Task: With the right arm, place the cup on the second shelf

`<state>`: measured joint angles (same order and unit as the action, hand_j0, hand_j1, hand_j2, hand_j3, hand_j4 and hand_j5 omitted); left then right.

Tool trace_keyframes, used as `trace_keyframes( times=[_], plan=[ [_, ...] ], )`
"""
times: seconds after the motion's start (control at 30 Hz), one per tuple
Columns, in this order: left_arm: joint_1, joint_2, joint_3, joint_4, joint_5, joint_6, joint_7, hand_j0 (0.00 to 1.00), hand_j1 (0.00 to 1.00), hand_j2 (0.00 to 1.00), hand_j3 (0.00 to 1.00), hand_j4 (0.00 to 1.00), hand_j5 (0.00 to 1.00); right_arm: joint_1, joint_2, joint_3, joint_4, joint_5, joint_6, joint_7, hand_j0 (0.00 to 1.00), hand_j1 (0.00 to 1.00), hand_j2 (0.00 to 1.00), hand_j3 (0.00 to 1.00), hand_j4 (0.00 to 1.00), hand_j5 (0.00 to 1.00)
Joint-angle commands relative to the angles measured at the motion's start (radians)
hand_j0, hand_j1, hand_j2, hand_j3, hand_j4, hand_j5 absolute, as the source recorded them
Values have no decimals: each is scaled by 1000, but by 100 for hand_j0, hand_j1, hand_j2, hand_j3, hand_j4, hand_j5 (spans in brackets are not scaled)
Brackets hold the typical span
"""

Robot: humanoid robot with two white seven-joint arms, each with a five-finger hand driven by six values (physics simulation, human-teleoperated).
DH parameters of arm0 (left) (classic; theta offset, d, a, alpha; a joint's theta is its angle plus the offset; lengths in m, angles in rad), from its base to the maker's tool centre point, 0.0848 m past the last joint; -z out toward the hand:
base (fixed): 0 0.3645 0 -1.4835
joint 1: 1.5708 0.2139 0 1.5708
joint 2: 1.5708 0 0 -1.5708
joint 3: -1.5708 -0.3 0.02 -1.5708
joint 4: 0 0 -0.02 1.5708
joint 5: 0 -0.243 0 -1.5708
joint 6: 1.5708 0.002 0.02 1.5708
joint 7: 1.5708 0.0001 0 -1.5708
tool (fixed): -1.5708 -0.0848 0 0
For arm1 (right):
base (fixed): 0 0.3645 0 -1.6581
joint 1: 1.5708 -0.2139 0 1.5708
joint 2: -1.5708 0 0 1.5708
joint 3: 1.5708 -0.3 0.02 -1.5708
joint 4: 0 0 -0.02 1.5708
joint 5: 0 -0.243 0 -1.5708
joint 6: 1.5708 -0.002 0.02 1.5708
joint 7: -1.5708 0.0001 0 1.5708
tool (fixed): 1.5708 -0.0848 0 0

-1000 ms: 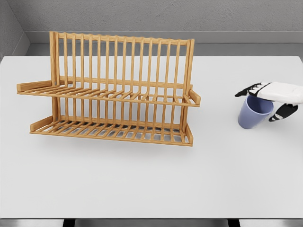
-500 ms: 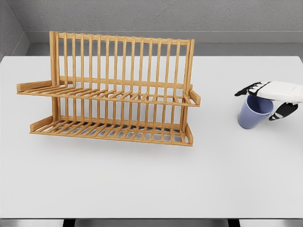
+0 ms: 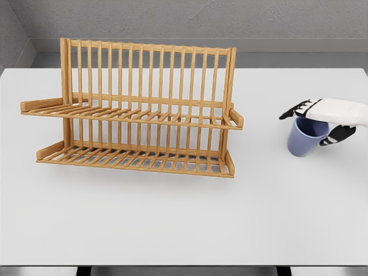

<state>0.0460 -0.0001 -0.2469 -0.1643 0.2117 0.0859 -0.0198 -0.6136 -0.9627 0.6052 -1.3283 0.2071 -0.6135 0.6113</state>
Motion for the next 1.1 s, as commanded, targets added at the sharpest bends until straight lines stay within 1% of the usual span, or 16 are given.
trace_keyframes(
  times=[0.0,0.17,0.23,0.6,0.67,0.7,0.77,0.93,1.03,1.07],
  plan=[
    [0,0,0,0,0,0,0,100,100,100,100,100,100,0,-4,-1,-3,-6,3,0,74,74,74,74,74,74],
    [0,0,0,0,0,0,0,100,100,100,100,100,100,2,-4,1,-2,-5,3,0,73,73,73,73,73,73],
    [0,0,0,0,0,0,0,100,100,100,100,100,100,2,-5,-1,-3,-6,3,0,69,69,69,69,69,69],
    [0,0,0,0,0,0,0,100,100,100,100,100,100,-14,-7,-30,-8,-11,3,0,69,69,69,69,69,69],
    [0,0,0,0,0,0,0,100,100,100,100,100,100,-21,-7,-32,-32,-11,3,0,69,69,69,69,69,69],
    [0,0,0,0,0,0,0,100,100,100,100,100,100,-20,-7,-53,-42,-11,3,0,69,69,69,69,69,69],
    [0,0,0,0,0,0,0,100,100,100,100,100,100,-21,-5,-65,-45,-11,3,0,69,69,69,69,69,69],
    [0,0,0,0,0,0,0,100,100,100,100,100,100,-20,-7,-107,-80,-11,3,0,69,69,69,69,69,69],
    [0,0,0,0,0,0,0,100,100,100,100,100,100,-21,-8,-108,-120,-11,3,0,69,69,69,69,69,69],
    [0,0,0,0,0,0,0,100,100,100,100,100,100,-23,-8,-108,-121,-11,3,0,69,69,69,69,69,69]
  ],
)
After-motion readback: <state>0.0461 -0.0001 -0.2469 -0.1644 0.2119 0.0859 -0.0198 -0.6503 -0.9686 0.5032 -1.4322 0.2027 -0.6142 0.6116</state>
